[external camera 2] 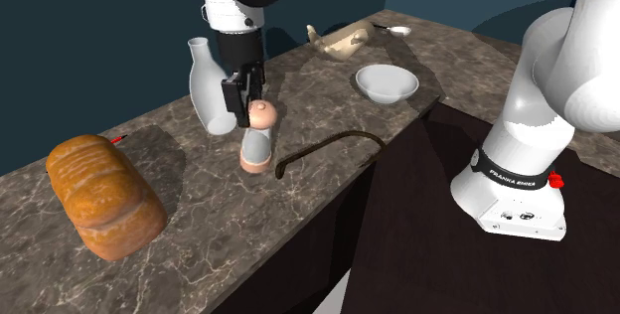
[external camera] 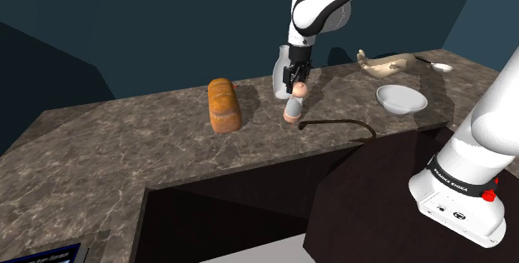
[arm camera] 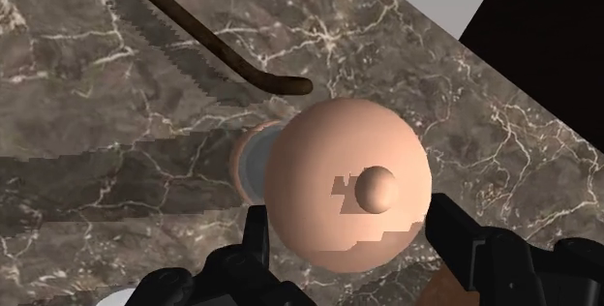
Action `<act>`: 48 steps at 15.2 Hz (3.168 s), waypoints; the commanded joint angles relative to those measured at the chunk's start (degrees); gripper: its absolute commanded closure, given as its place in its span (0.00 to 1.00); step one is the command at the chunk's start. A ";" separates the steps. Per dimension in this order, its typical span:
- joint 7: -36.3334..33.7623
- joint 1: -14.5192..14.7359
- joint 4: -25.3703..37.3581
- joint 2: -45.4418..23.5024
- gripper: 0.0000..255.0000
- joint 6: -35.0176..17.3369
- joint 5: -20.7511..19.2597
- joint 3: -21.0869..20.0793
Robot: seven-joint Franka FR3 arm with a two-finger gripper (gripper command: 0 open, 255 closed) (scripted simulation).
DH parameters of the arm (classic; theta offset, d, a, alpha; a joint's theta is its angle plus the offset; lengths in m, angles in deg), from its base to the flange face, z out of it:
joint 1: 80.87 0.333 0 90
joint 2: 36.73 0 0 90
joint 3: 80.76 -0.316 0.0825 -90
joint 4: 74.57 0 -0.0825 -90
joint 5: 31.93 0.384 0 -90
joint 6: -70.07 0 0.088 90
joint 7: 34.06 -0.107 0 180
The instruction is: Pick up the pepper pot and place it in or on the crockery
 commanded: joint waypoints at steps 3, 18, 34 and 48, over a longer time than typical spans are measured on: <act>-0.37 -0.07 1.44 1.57 1.00 3.01 -0.15 0.06; -1.65 -0.31 7.96 6.38 1.00 14.27 -0.58 0.33; 11.07 -6.49 0.75 19.76 1.00 22.23 -2.77 8.73; 28.59 -14.82 -0.03 26.24 1.00 29.37 -10.02 21.54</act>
